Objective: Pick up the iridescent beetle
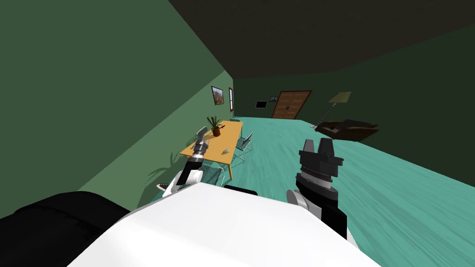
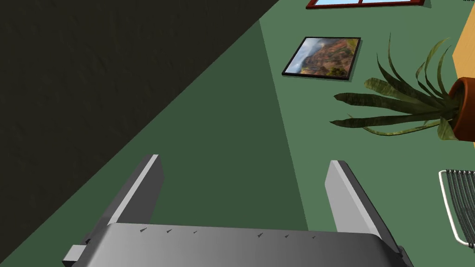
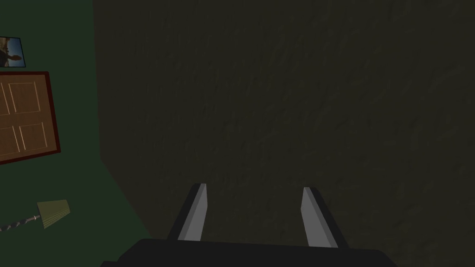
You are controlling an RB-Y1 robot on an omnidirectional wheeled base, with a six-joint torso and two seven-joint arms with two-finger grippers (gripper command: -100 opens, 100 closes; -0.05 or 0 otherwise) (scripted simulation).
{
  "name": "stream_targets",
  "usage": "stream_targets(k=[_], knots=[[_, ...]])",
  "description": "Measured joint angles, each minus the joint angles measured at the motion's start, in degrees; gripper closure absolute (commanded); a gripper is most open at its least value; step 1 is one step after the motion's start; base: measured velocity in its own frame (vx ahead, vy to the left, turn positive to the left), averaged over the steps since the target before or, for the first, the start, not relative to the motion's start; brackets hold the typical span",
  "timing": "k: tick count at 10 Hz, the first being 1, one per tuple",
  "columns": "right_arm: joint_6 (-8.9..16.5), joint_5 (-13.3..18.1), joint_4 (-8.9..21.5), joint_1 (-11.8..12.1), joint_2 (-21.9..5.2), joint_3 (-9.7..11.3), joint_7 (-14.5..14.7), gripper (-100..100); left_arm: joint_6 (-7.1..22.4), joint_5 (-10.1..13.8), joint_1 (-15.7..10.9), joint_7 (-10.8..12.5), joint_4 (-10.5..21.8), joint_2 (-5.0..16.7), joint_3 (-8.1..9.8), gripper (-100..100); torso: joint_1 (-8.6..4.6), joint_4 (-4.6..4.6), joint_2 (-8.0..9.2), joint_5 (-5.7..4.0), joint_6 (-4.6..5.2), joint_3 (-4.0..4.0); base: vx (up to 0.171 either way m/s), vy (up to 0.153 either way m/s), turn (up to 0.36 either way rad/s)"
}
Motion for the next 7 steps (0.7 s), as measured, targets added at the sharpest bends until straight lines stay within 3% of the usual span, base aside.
stream_targets(k=[7], knots=[[0.0,0.0,0.0,0.0,0.0,0.0,0.0,0,3.8,1.0,-5.5,-0.5,10.6,3.7,4.10,-100,-0.04,-0.02,-0.12,-0.01,0.00,-0.06,-0.050,0.001,0.045]])
